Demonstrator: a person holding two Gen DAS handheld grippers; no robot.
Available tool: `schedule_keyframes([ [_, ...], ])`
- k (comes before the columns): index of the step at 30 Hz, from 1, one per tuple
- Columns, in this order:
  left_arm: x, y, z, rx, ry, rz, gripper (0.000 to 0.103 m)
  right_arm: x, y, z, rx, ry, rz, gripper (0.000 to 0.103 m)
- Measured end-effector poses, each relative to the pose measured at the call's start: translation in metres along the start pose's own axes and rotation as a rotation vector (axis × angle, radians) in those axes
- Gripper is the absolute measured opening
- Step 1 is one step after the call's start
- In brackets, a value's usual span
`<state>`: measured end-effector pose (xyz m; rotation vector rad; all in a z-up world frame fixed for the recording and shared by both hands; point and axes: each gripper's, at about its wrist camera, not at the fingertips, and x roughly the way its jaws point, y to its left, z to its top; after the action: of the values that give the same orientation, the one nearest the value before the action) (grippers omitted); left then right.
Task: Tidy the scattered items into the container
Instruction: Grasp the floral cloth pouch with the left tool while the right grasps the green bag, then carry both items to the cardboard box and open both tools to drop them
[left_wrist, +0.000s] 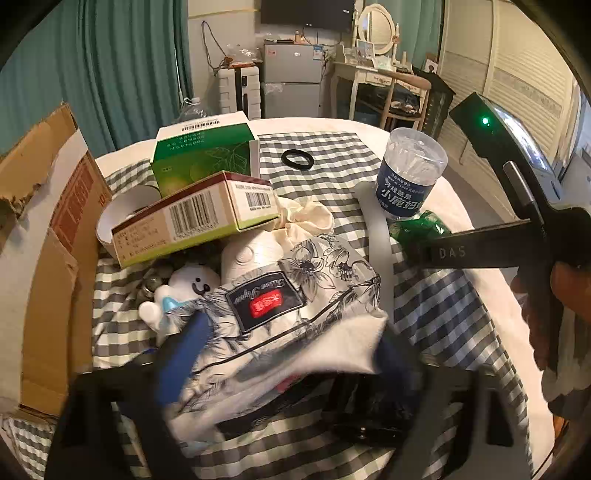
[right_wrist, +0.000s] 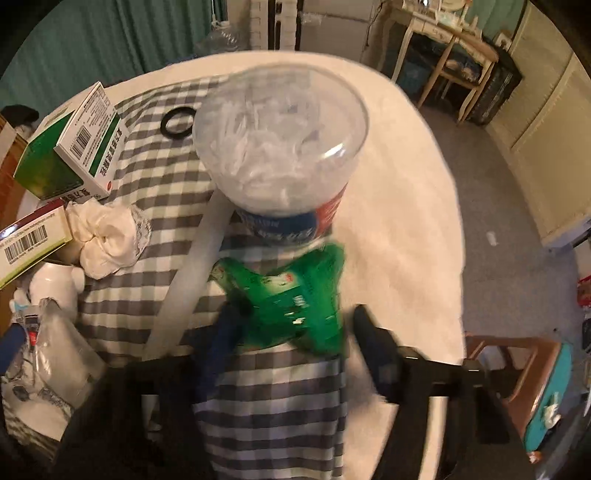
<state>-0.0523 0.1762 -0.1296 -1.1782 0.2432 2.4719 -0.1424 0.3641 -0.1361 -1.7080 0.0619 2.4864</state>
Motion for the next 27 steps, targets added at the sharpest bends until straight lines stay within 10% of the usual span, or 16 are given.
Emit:
schedule_keyframes([
  [3,-0.012,0.003,0.003,-0.01,-0.015,-0.048,0.04,-0.01,0.001,0.001,0.0,-0.017,-0.017,0.048],
  [9,-0.03,0.013,0.007,-0.041,-0.033,-0.049,0.016,-0.046,-0.001,0.0,0.045,-0.086,-0.012,0.047],
  [27,-0.128,0.047,0.043,-0.119,-0.188,-0.027,0.008,-0.187,0.035,-0.026,-0.008,-0.371,0.265,0.047],
])
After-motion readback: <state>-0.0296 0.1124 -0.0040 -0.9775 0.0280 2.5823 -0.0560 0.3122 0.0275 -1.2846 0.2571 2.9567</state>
